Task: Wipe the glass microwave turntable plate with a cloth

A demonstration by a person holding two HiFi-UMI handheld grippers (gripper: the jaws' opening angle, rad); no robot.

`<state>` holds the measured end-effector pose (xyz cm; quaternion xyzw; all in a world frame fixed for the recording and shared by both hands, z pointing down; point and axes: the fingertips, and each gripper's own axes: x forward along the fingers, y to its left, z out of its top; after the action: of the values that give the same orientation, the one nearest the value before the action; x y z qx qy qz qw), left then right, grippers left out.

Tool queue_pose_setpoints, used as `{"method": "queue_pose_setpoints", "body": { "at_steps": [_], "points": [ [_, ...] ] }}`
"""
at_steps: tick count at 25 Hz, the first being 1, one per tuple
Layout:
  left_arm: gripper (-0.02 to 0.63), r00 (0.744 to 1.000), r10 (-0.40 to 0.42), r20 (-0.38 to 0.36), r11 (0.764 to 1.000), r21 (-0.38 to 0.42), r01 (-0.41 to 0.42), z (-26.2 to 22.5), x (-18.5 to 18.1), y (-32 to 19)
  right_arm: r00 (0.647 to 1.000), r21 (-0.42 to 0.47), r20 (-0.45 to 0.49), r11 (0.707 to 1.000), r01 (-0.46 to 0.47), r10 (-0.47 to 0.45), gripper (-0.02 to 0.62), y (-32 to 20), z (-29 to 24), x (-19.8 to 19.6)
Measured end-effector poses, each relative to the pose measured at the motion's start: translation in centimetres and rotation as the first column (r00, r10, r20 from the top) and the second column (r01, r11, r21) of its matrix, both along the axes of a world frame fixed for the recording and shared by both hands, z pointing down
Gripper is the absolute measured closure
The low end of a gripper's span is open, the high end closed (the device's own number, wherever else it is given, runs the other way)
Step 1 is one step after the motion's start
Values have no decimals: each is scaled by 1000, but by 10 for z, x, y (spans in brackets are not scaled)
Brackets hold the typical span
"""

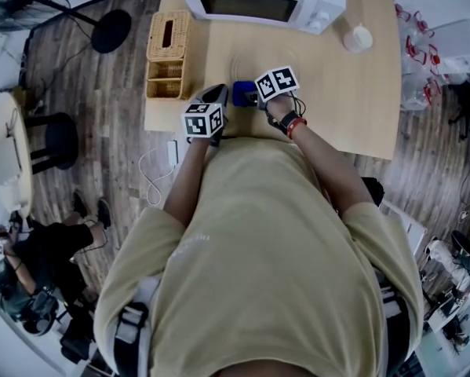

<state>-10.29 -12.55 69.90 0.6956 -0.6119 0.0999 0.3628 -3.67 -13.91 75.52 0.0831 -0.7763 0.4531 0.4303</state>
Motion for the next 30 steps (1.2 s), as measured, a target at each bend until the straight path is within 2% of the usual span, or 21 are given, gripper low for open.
{"method": "queue_pose_setpoints", "body": {
  "at_steps": [6,30],
  "points": [
    [586,1000,20,1,1000,2,-20,-2,4,-3,1000,-11,-16,1000,8,-8,488,3,1,10],
    [586,993,114,-8,993,-32,-114,11,32,-13,997,-50,-31,996,-73,72,486,-8,3,63]
  ]
}}
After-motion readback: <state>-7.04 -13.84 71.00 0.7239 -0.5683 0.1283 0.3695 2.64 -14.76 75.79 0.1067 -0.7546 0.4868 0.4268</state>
